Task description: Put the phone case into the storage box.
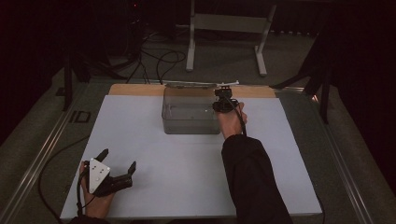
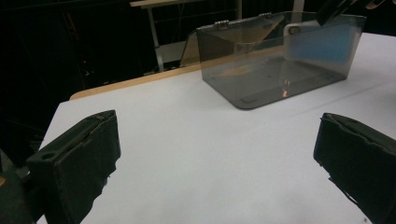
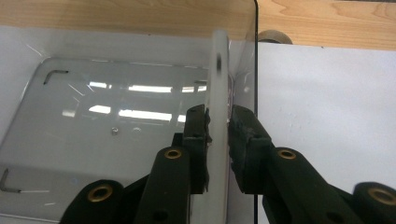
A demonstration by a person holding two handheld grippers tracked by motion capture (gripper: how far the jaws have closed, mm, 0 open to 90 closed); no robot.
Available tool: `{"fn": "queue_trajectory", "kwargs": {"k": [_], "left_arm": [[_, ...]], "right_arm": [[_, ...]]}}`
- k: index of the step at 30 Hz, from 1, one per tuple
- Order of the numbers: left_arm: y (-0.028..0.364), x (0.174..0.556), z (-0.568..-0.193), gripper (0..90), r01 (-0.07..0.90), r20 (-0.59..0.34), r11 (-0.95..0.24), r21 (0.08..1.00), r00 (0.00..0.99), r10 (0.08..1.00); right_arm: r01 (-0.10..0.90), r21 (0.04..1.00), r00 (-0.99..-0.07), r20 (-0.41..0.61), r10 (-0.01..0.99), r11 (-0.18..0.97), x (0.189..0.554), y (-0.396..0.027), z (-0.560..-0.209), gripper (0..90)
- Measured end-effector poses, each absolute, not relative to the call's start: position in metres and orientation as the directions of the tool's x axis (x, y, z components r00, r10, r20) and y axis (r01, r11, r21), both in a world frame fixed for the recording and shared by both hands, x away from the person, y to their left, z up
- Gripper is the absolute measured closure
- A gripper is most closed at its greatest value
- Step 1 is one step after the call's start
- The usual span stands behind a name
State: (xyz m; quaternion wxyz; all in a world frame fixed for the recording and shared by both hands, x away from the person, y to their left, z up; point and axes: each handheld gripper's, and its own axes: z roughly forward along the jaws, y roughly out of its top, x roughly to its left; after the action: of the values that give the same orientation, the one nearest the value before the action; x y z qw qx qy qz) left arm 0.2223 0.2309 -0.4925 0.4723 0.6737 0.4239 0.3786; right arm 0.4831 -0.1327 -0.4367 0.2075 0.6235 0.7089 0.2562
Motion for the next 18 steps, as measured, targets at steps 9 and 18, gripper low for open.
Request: {"fn": "queue_trajectory", "kwargs": {"k": [9,18], "left_arm": [[0.2308,0.2222,-0.4925,1.3,0.213,0.111,-0.195,0.957,0.355,0.928],[0.2307,0.2223,-0.4927,1.3,0.214,0.111,-0.196,0.957,0.354,0.929]], "right_arm": [[0.790,0.605,-0.135,0.013,0.991,0.100,0.4846,-0.1334,-0.4354,81.4],[0.785,0.611,-0.147,0.018,0.989,0.105,0.4835,-0.1331,-0.4349,77.7]]}}
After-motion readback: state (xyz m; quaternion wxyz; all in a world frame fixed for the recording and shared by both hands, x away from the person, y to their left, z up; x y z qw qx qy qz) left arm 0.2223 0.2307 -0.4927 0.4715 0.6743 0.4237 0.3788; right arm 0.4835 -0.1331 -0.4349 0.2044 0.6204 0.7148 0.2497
